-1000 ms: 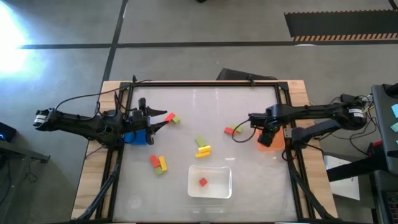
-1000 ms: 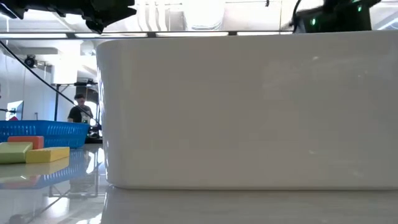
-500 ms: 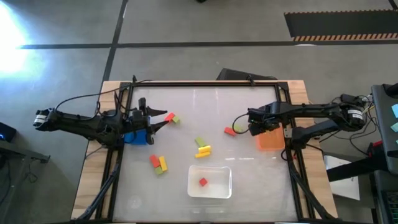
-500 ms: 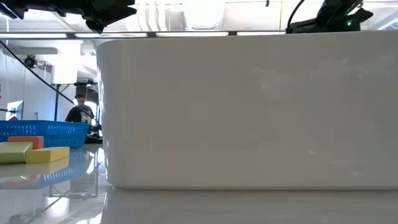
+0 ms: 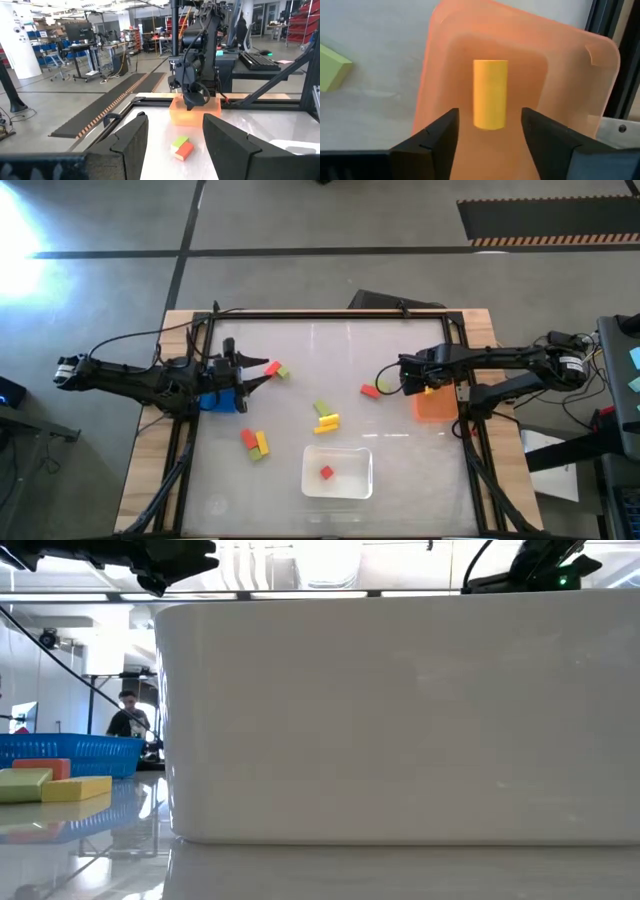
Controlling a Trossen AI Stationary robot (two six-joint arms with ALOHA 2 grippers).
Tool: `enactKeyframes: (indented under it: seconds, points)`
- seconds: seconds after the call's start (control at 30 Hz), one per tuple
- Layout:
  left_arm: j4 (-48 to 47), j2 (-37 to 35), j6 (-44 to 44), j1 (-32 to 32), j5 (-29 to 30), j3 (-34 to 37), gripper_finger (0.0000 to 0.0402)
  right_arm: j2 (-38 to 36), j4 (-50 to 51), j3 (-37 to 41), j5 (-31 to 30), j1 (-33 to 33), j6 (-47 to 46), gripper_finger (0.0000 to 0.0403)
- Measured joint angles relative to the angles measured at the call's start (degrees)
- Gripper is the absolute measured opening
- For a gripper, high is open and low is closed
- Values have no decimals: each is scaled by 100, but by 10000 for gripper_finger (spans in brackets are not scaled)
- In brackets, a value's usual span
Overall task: Sort & place blocks by color
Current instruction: Put the orange block into the white bin
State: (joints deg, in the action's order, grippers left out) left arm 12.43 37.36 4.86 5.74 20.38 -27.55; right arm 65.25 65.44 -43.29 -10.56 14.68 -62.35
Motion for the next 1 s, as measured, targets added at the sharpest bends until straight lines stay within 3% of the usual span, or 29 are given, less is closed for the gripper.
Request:
enactKeyframes:
  seconds: [0.3, 0.53, 0.83, 1.0]
  points:
    - [4, 129, -303, -2, 187, 0, 173, -166, 58, -637, -68, -20, 419, 220]
    - [-17, 641, -739, -4, 787, 0, 173, -184, -259, -1252, -1317, -471, 1156, 221]
    - [-201, 1379, -1565, -14, 837, -79, 173, -182, -2256, -1248, -1802, -1028, 3033, 221]
    - [-1086, 1582, -2285, -13, 536, -279, 173, -181, -3629, -1028, -1773, -1139, 4339, 221]
